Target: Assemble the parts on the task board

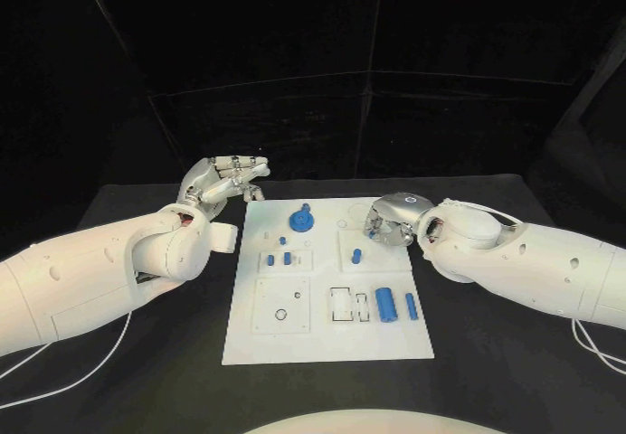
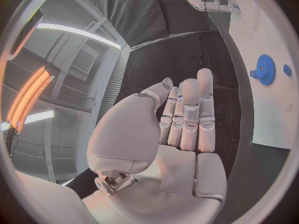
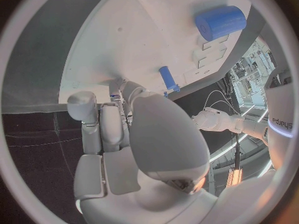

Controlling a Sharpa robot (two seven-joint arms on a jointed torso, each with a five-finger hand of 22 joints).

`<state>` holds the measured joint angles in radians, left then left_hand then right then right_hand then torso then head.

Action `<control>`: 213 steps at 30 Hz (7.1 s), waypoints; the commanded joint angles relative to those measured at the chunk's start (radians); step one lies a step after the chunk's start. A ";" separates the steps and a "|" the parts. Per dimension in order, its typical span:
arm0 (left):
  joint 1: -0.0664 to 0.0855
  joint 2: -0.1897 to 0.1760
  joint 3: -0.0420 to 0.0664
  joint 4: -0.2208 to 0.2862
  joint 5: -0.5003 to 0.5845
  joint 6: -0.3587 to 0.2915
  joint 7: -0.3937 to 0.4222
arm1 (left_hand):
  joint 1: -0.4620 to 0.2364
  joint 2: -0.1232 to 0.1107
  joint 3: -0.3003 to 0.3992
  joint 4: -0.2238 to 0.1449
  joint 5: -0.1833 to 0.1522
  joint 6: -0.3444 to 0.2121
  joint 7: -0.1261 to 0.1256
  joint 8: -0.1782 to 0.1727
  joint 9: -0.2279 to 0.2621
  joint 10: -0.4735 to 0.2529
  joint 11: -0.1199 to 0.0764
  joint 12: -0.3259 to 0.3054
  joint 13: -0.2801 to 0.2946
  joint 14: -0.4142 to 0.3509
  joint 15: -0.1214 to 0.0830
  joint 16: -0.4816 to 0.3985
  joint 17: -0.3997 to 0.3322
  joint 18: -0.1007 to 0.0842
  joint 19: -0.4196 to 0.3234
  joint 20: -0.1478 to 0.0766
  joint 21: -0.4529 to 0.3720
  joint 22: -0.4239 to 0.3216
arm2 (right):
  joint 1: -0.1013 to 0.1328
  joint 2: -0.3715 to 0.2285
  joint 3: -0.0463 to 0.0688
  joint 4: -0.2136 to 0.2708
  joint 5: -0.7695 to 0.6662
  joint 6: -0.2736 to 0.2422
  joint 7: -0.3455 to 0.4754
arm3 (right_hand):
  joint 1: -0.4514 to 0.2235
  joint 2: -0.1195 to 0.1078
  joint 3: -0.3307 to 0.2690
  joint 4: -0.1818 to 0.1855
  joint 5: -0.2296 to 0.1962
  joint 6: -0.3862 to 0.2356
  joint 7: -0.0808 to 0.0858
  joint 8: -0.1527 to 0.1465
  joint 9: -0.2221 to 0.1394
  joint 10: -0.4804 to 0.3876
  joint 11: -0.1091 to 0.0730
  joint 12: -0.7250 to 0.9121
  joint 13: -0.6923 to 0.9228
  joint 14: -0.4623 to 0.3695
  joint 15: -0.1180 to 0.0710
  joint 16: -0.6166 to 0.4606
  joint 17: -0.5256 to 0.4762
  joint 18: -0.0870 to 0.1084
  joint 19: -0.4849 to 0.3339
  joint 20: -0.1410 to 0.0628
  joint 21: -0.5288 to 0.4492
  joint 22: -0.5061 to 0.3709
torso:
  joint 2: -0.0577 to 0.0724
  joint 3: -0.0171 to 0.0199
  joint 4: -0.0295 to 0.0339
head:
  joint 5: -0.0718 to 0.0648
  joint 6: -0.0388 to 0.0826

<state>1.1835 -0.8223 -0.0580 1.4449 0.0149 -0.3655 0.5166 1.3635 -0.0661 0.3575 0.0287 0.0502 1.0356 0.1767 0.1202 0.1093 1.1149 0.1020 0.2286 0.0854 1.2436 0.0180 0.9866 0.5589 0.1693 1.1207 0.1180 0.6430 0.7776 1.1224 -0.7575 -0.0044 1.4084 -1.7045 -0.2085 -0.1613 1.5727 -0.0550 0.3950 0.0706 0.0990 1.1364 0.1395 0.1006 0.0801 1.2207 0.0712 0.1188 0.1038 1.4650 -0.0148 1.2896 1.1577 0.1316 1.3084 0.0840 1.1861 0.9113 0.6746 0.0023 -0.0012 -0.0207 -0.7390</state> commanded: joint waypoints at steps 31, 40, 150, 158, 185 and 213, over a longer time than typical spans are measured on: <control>0.002 0.007 0.001 -0.039 0.004 0.055 -0.018 | 0.011 0.001 -0.003 -0.009 0.005 -0.016 0.002 0.002 -0.003 -0.017 0.003 0.008 0.001 -0.018 0.003 -0.020 -0.027 0.013 0.005 0.005 -0.011 -0.006 | 0.004 -0.077 0.007 0.282 0.036 -0.175 0.003 | -0.062 -0.027 0.060 -0.035 -0.009 0.013 0.000 -0.011 0.000 0.018 -0.005 -0.013 -0.004 0.039 -0.004 0.005 -0.004 -0.027 0.047 0.002 0.073 0.107 | -0.001 -0.0025 0.0014 | 0.024 0.002; 0.002 0.015 0.001 -0.039 0.004 0.052 -0.016 | 0.006 0.002 -0.007 -0.005 0.005 -0.019 0.004 0.002 -0.004 -0.020 0.005 0.010 0.001 -0.020 0.005 -0.021 -0.029 0.013 0.004 0.006 -0.015 -0.009 | -0.002 0.025 0.005 0.280 0.026 -0.155 0.018 | -0.065 -0.027 0.064 -0.038 -0.008 0.013 0.000 -0.012 0.000 0.017 -0.005 -0.014 -0.004 0.039 -0.004 0.005 -0.004 -0.027 0.047 0.002 0.074 0.106 | 0.000 -0.0025 -0.0004 | 0.051 -0.004; 0.005 0.027 0.002 -0.045 0.004 0.055 -0.020 | -0.014 0.001 -0.033 0.016 0.004 -0.028 0.005 0.007 -0.005 -0.031 0.007 0.023 0.005 -0.022 0.008 -0.021 -0.035 0.014 0.010 0.010 -0.030 -0.022 | -0.097 0.174 -0.033 0.195 -0.089 -0.027 -0.039 | -0.196 -0.088 0.003 -0.034 0.024 -0.074 0.035 -0.036 -0.013 -0.167 0.043 -0.041 -0.035 -0.002 0.038 -0.037 -0.083 -0.007 -0.030 0.039 0.011 0.008 | -0.001 -0.0010 -0.0015 | 0.111 -0.051; 0.005 0.027 0.001 -0.055 0.004 0.061 -0.028 | -0.014 0.001 -0.034 0.016 0.004 -0.028 0.005 0.007 -0.005 -0.032 0.007 0.023 0.005 -0.022 0.008 -0.021 -0.036 0.014 0.010 0.010 -0.030 -0.022 | -0.097 0.122 -0.032 0.239 -0.026 -0.171 0.001 | -0.213 -0.100 -0.031 -0.024 0.060 -0.110 0.032 -0.039 -0.015 -0.162 0.039 -0.005 -0.031 0.006 0.035 -0.025 -0.081 -0.008 -0.022 0.038 0.018 0.018 | -0.002 -0.0014 -0.0019 | 0.110 -0.046; 0.005 0.029 0.001 -0.056 0.004 0.077 -0.035 | -0.009 0.002 -0.035 0.014 0.004 -0.030 0.005 0.008 -0.006 -0.035 0.007 0.024 0.005 -0.024 0.008 -0.023 -0.038 0.014 0.010 0.011 -0.033 -0.024 | -0.013 -0.125 0.005 0.299 0.044 0.014 -0.088 | -0.180 -0.091 -0.186 -0.009 0.025 -0.203 0.020 -0.034 -0.012 -0.250 0.036 0.041 -0.038 -0.004 0.031 -0.044 -0.125 0.002 -0.040 0.033 -0.032 -0.048 | -0.001 -0.0020 -0.0004 | 0.074 -0.012; 0.005 0.028 0.001 -0.058 0.004 0.079 -0.035 | -0.006 0.004 -0.035 0.013 0.004 -0.031 0.005 0.008 -0.006 -0.036 0.007 0.025 0.006 -0.025 0.008 -0.023 -0.039 0.014 0.010 0.011 -0.034 -0.025 | -0.013 -0.044 0.004 0.220 0.019 0.087 -0.089 | -0.104 0.002 -0.126 0.004 -0.004 -0.096 0.007 -0.009 -0.004 -0.084 0.007 0.088 -0.038 0.019 0.006 -0.045 -0.133 -0.012 0.022 0.016 0.009 0.018 | -0.002 -0.0010 -0.0018 | 0.080 -0.018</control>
<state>1.1861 -0.7943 -0.0578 1.3863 0.0175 -0.2981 0.4775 1.3551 -0.0658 0.3270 0.0428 0.0502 1.0094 0.1821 0.1243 0.1050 1.0861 0.1090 0.2480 0.0901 1.2276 0.0270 0.9702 0.5215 0.1688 1.1279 0.1252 0.6159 0.7537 1.1075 -0.8031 -0.0012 1.6290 -1.6748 -0.1225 -0.2585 1.4699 -0.0589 0.2643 0.0753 0.0993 1.0360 0.1459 0.0892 0.0746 1.1318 0.0789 0.2081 0.0646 1.4646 -0.0008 1.2400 1.0238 0.1165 1.3273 0.0988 1.1928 0.9262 0.6734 0.0010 -0.0024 0.0591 -0.7575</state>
